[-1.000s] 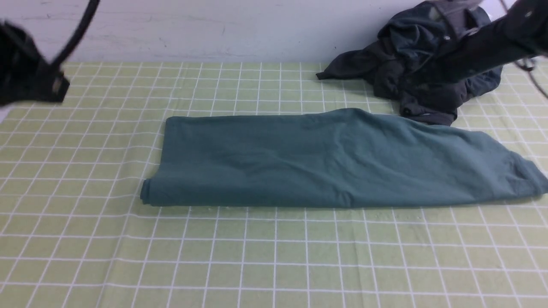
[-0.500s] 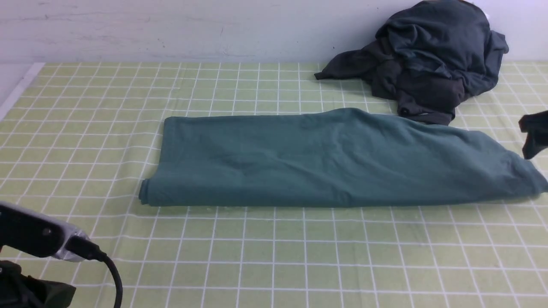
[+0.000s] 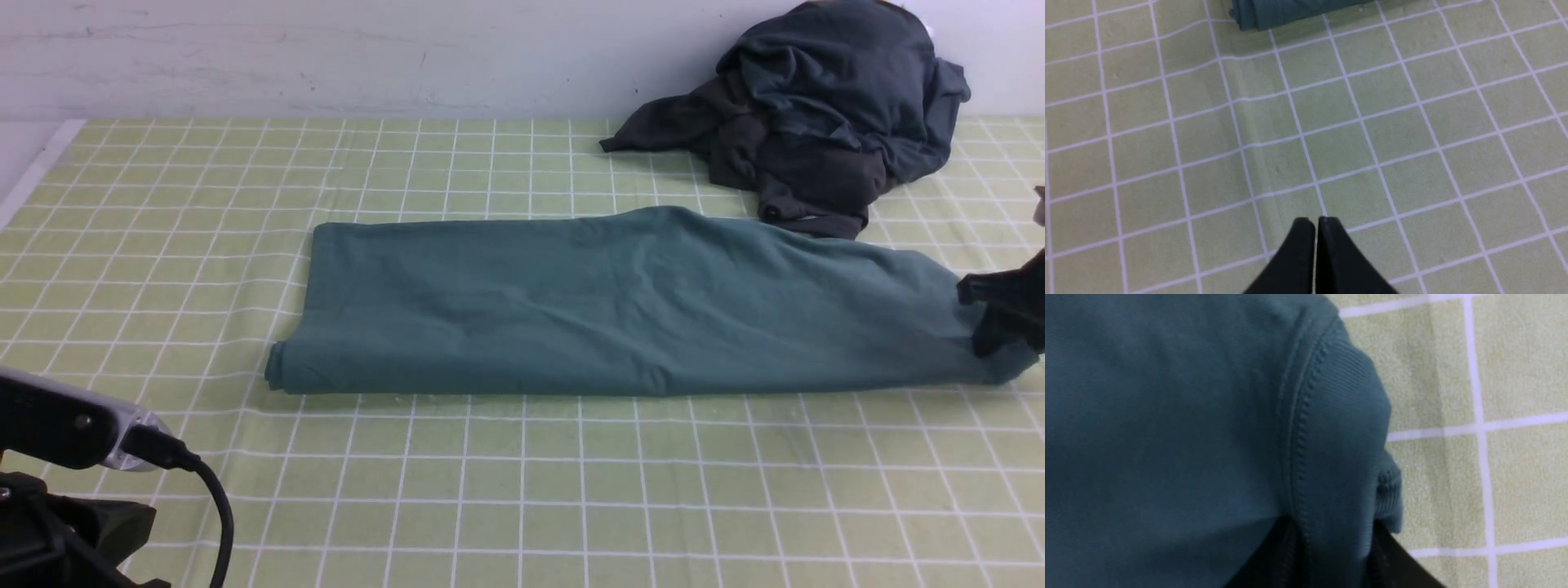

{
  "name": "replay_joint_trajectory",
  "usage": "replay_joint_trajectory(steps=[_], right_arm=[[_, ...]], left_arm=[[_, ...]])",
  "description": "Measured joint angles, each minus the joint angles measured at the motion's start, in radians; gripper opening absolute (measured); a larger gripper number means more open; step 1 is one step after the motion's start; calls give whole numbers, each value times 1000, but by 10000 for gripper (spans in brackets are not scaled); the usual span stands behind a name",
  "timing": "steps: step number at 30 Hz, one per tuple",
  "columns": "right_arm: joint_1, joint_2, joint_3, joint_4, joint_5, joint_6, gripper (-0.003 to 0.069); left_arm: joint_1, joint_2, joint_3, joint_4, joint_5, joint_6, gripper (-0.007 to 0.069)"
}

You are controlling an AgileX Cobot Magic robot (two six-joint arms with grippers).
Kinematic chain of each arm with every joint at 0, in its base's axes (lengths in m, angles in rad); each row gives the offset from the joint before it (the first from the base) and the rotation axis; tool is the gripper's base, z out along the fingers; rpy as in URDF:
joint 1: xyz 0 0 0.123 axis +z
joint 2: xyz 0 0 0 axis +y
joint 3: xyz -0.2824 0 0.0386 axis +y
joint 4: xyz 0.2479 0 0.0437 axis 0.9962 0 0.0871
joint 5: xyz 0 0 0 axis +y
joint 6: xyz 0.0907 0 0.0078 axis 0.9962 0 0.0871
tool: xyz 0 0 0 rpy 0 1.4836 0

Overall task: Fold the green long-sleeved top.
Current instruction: Use the right arm to clamp the right edge of the fabric, then use the right arm to drag the right edge of the fabric to the left and folds it over the left edge

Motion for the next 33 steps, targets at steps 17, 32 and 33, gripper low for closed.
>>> replay_joint_trajectory(steps=[17, 32, 33], right_arm=[[307, -385, -172, 164, 84, -16, 31], [915, 119, -340, 642, -468, -214, 129], [916, 137, -371, 658, -463, -221, 152]], left_arm=[[0, -3, 0, -117, 6, 1, -3], [0, -3, 0, -169, 33, 5, -3], [0, -3, 0, -169, 34, 6, -3]])
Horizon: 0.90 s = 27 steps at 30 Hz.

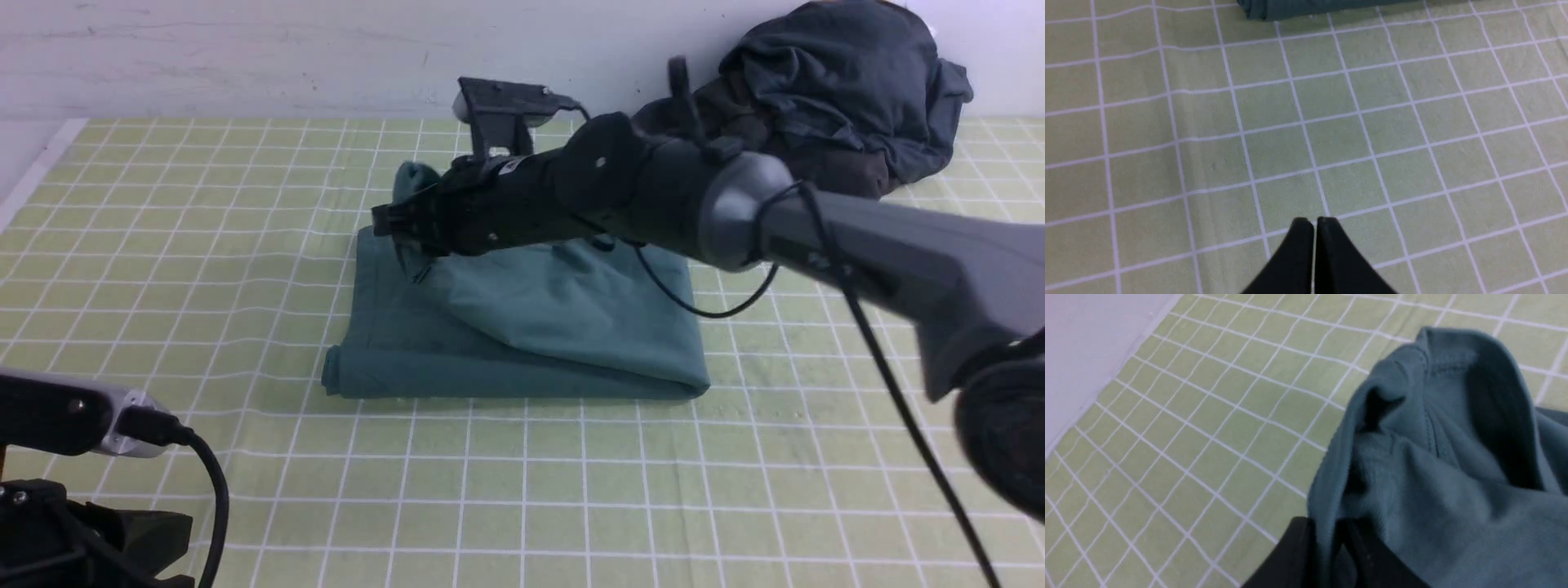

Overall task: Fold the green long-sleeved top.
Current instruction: Use the right arm to drag the right edge of the fabric to the left and folds it over the left edge

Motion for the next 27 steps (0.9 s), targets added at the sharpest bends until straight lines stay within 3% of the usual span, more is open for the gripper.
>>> replay_joint_trajectory(steps=[4, 8, 11, 17, 21, 27], right_arm=[[-1, 61, -127, 23, 61, -5, 306], [-19, 62, -205, -26, 174, -7, 356], [-27, 59, -224, -75, 237, -7, 322], [2, 139, -230, -221, 322, -7, 100], [34, 231, -228, -236, 315, -44, 8], [23, 150, -225, -250, 386, -74, -13]], left_arm=[[0, 0, 0, -1, 6, 0, -3], [0, 0, 0, -1, 8, 1, -3], [0, 0, 0, -1, 8, 1, -3], [0, 0, 0, -1, -13, 6, -3], [0, 0, 0, 3, -35, 15, -3], [0, -106, 0, 0, -62, 62, -3]])
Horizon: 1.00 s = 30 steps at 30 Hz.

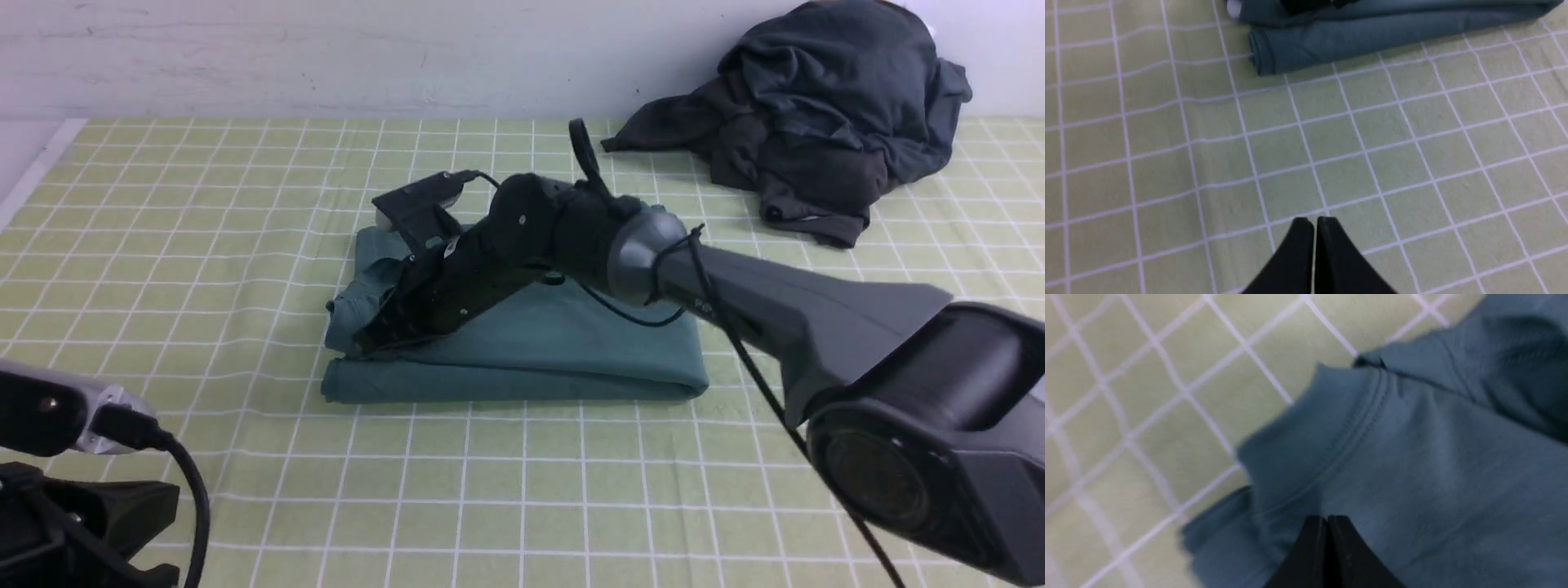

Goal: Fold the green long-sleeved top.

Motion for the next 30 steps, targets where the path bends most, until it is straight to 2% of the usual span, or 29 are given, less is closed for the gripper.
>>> replay_joint_trajectory(steps=[6, 10, 11, 15, 16, 18, 21, 24, 25, 26, 28, 29, 30], right_arm=[[-66, -304, -4, -7, 199, -7, -13], [-119, -475, -12, -80, 321, -10, -13], [-147, -534, -12, -142, 377, -10, -13], [-207, -663, 51, -339, 410, 44, -13], [-210, -663, 59, -352, 410, 49, -13], [-264, -773, 185, -516, 412, 111, -13], [-342, -891, 368, -624, 409, 195, -13], [-434, -1091, 668, -659, 236, 297, -13], [-437, -1103, 686, -658, 199, 301, -13], [-451, -1190, 818, -636, 53, 318, -13], [-452, -1267, 937, -602, -90, 320, -13], [-447, -1373, 1099, -541, -289, 320, -13], [-441, -1440, 1199, -502, -409, 320, -13]], left_arm=[[0, -252, 57, -5, -85, 106, -3], [0, -380, 142, -5, -155, 123, -3], [0, -436, 182, 2, -194, 124, -3], [0, -500, 252, 15, -292, 126, -3], [0, -502, 252, 15, -292, 126, -3], [0, -510, 267, 15, -311, 126, -3], [0, -510, 273, 15, -310, 118, -3], [0, -510, 273, 15, -303, 114, -3], [0, -510, 273, 15, -303, 114, -3], [0, -510, 273, 15, -301, 113, -3], [0, -510, 273, 15, -298, 113, -3], [0, -510, 273, 15, -298, 112, -3], [0, -510, 273, 15, -297, 112, -3]])
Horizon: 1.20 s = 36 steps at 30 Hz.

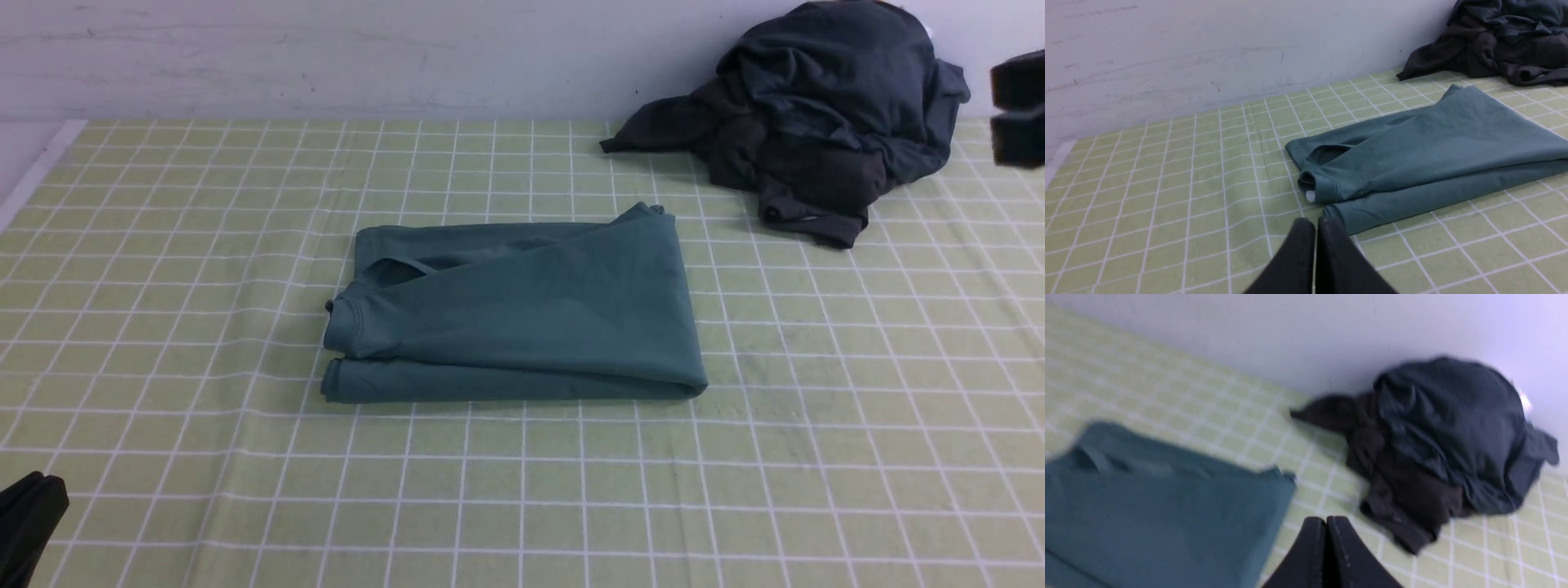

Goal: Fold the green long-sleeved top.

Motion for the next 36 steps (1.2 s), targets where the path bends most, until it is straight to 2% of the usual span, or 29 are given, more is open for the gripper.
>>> replay_joint_trajectory(steps=[3, 5, 6, 12, 16, 19, 22, 26, 30, 31, 33, 36], right_arm=[[23, -204, 281, 83, -299, 0, -13], [30, -261, 366, 93, -374, 0, -13], [34, -352, 522, 98, -488, 0, -13], [34, -530, 826, 78, -576, 0, -13], [34, -579, 965, 78, -571, 25, -13], [34, -580, 981, 78, -519, 33, -13], [34, -582, 981, 75, -353, 34, -13], [34, -664, 983, 67, -242, 34, -13], [-53, -922, 983, 65, -104, 34, -13], [-60, -931, 983, 65, -98, 34, -13], [-145, -990, 980, 63, -78, 34, -13], [-224, -997, 980, 63, -76, 38, -13]], left_arm=[[0, 0, 0, 0, 4, 0, -3], [0, 0, 0, 0, 6, 0, -3], [0, 0, 0, 0, 10, 0, -3], [0, 0, 0, 0, 14, 0, -3], [0, 0, 0, 0, 14, 0, -3], [0, 0, 0, 0, 15, 0, -3], [0, 0, 0, 0, 16, 0, -3], [0, -1, 0, -1, 16, 0, -3], [0, -1, 0, -1, 17, 0, -3], [0, -1, 0, -1, 17, 0, -3], [0, -1, 0, -1, 17, 0, -3], [0, -1, 0, 0, 17, 0, -3]])
